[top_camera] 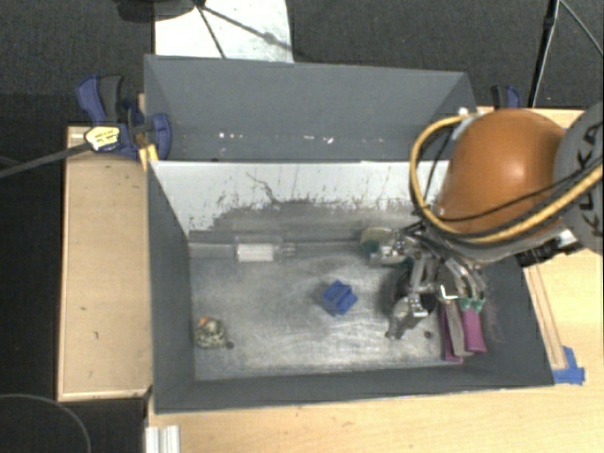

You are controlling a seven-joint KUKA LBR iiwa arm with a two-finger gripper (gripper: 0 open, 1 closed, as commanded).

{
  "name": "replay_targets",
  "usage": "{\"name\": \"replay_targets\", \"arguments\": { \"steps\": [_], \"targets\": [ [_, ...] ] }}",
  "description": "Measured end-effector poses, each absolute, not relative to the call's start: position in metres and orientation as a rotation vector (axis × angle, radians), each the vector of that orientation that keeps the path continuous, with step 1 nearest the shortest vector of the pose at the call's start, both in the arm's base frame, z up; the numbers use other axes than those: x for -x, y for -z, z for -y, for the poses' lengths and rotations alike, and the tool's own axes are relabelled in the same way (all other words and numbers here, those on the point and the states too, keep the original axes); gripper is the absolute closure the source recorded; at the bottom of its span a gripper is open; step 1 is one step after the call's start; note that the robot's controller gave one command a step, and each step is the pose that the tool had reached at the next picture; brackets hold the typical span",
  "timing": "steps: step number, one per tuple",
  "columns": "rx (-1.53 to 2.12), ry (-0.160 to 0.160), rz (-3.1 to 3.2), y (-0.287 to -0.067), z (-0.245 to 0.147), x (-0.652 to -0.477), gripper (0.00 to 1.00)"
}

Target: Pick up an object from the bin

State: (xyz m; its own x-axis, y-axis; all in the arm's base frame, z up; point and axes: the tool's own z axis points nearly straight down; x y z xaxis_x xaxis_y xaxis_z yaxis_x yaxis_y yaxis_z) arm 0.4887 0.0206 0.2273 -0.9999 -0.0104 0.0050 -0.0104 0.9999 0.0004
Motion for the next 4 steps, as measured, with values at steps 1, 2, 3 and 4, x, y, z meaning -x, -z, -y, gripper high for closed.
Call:
{"name": "replay_targets", "arguments": {
  "steps": [1,2,3,4],
  "targets": [
    [-0.056,0.004,3.151,-0.072,-0.062,-0.568,0.00],
    [-0.039,-0.001,3.149,-0.103,-0.026,-0.579,0.00],
    [0.300,0.003,3.128,-0.114,-0.065,-0.550,0.00],
    [0.091,0.002,3.146,-0.073,-0.042,-0.566,0.00]
  ]
}}
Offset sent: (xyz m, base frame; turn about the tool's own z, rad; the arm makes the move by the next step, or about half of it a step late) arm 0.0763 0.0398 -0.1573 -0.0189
